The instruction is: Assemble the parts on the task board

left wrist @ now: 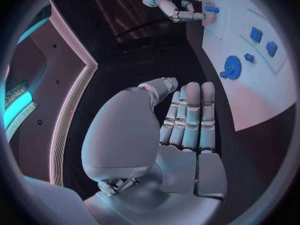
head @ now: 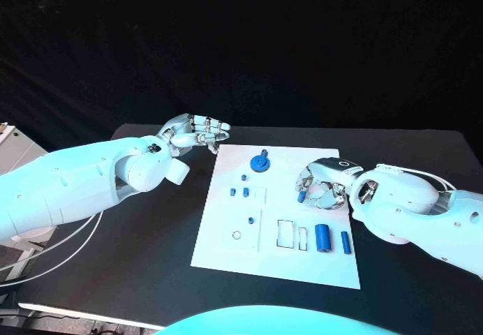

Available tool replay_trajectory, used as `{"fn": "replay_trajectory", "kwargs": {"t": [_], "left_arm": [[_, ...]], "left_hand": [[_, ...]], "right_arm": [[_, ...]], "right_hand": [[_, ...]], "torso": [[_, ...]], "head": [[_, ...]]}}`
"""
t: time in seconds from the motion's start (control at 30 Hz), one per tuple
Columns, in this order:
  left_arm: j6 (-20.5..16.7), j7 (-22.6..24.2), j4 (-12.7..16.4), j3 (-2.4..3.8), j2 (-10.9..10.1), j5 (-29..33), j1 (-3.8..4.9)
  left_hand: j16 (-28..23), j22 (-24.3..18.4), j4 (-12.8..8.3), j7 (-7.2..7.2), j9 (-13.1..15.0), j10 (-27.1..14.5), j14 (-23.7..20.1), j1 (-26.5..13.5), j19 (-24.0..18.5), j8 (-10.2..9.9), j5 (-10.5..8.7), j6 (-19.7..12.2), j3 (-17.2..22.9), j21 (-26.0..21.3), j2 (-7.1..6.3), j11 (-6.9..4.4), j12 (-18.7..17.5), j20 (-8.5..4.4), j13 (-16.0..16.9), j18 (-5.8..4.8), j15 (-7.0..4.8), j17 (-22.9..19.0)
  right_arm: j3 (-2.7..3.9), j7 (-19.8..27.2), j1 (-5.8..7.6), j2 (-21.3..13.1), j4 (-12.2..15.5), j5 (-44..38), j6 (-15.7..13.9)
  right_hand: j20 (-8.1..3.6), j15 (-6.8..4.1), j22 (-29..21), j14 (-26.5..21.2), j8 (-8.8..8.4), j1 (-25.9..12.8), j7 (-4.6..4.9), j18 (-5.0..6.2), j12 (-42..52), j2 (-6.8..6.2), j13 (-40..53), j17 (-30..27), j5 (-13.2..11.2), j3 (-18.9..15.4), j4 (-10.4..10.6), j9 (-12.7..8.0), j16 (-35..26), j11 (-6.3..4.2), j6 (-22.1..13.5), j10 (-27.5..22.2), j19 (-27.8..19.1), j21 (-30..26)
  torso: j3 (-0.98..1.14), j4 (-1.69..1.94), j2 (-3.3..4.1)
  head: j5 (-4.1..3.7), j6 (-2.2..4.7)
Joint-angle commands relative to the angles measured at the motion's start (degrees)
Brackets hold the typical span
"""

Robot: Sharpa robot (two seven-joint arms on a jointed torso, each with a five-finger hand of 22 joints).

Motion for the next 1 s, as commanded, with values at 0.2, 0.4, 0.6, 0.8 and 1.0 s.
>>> {"fn": "replay_trajectory", "kwargs": {"t": [0.2, 0.4, 0.6, 0.8, 1.0], "left_arm": [[1.0, 0.1, 0.0, 0.03, 0.1, 0.2, 0.06], [1.1, 0.0, 0.0, 0.03, 0.1, 0.2, 0.06], [1.1, -0.1, 0.0, 0.03, 0.1, 0.2, 0.06], [1.3, -0.2, -0.1, 0.03, 0.1, 0.2, 0.06], [1.5, -0.3, -0.2, 0.03, 0.2, 0.2, 0.06]], "left_hand": [[-0.4, 0.1, -0.2, 0.06, -0.1, -0.2, 0.2, -0.4, -0.4, -0.1, 0.21, -0.1, -0.1, 0.2, 0.31, 0.02, 0.3, 0.13, -0.1, 0.82, 0.1, -0.1], [-0.4, 0.1, -0.1, 0.06, -0.1, -0.2, 0.2, -0.4, -0.4, -0.1, 0.22, -0.1, -0.1, 0.2, 0.39, 0.02, 0.3, 0.13, -0.1, 0.82, 0.1, -0.1], [-0.4, 0.1, -0.1, 0.06, -0.1, -0.2, 0.2, -0.4, -0.4, -0.1, 0.22, -0.1, -0.1, 0.2, 0.39, 0.02, 0.3, 0.13, -0.1, 0.82, 0.1, -0.1], [-0.4, 0.1, -0.1, 0.05, -0.1, -0.2, 0.2, -0.4, -0.4, -0.1, 0.24, -0.1, -0.1, 0.2, 0.48, 0.01, 0.3, 0.14, -0.1, 0.83, 0.1, -0.1], [-0.4, 0.1, -0.1, 0.05, -0.1, -0.2, 0.2, -0.4, -0.4, -0.1, 0.24, -0.1, -0.1, 0.2, 0.48, 0.01, 0.3, 0.14, -0.1, 0.83, 0.1, -0.1]], "right_arm": [[-0.12, 0.0, -0.43, 0.5, -0.2, -0.6, 0.9], [-0.15, 0.1, -0.59, 0.7, -0.2, -0.6, -0.8], [-0.15, -0.9, -0.68, 0.9, -0.3, -1.3, -3.3], [-0.15, -2.1, -0.73, 0.7, -0.1, -1.9, -7.2], [-0.03, -2.2, -0.64, -0.3, 1.8, 0.1, -9.1]], "right_hand": [[-0.63, -0.84, 9.8, 0.7, 0.85, 0.3, 0.22, -1.11, 0.1, 1.34, 0.0, -0.1, 0.0, 3.1, 0.4, 0.4, 0.5, -0.82, 1.9, 3.5, 1.6, 2.0], [-1.07, -1.4, 10.6, 0.9, 1.7, 0.5, -0.18, -1.46, 0.0, 2.72, 0.3, 0.4, -0.1, 4.7, 0.5, 0.9, 1.0, -1.48, 3.5, 6.0, 2.2, 3.8], [-1.55, -1.97, 11.4, 1.1, 2.72, 0.6, -0.69, -1.87, 0.1, 3.89, 0.9, 0.9, -0.1, 5.2, 0.1, 1.7, 1.7, -2.16, 4.9, 8.4, 2.9, 6.1], [-2.04, -2.46, 12.2, 1.2, 4.26, 1.1, -1.02, -2.23, -0.1, 5.3, 1.7, 1.2, -0.1, 5.7, -0.9, 3.2, 2.1, -2.71, 5.9, 10.3, 3.5, 7.9], [-2.13, -2.53, 12.3, 1.2, 4.65, 1.1, -1.05, -2.3, -0.2, 5.36, 1.9, 1.1, -0.1, 5.8, -1.2, 3.7, 2.1, -2.8, 6.0, 10.8, 3.6, 8.3]], "torso": [[-0.05, -0.02, -0.02], [-0.05, -0.02, -0.03], [-0.03, -0.04, -0.01], [-0.06, 0.0, -0.03], [-0.12, 0.0, -0.07]], "head": [[-0.07, -0.08], [-0.05, -0.08], [0.0, -0.14], [-0.07, -0.1], [-0.16, 0.07]]}}
